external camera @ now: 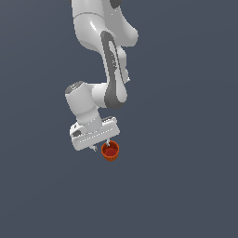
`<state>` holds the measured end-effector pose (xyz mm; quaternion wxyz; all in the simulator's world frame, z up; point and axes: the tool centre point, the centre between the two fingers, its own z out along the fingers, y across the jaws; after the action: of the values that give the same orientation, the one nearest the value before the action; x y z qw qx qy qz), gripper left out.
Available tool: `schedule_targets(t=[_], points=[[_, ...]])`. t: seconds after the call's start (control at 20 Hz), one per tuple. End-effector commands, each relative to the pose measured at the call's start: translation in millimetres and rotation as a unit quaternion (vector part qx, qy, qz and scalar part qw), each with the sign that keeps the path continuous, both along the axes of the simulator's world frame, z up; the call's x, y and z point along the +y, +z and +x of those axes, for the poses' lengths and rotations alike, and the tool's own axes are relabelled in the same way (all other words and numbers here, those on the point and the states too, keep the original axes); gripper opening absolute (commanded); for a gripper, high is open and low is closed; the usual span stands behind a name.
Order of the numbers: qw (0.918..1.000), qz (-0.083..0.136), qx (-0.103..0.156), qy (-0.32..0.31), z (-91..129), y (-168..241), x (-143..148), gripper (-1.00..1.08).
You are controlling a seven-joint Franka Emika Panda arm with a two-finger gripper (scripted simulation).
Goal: Pick up the object and move it to a goal position.
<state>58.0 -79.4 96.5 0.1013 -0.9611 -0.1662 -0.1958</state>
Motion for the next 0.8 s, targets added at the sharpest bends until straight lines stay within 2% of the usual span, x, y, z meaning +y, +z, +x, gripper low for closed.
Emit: schedule_targets(t=[0.0,0.3,0.75], points=[[1.0,0.001,-0.009,0.004,1,-2,-2,0.28],[0.9998,0.001,-0.019,0.007,2,-5,-6,0.28],[0.9998,0.001,-0.019,0.007,5,-14,-3,0.28]])
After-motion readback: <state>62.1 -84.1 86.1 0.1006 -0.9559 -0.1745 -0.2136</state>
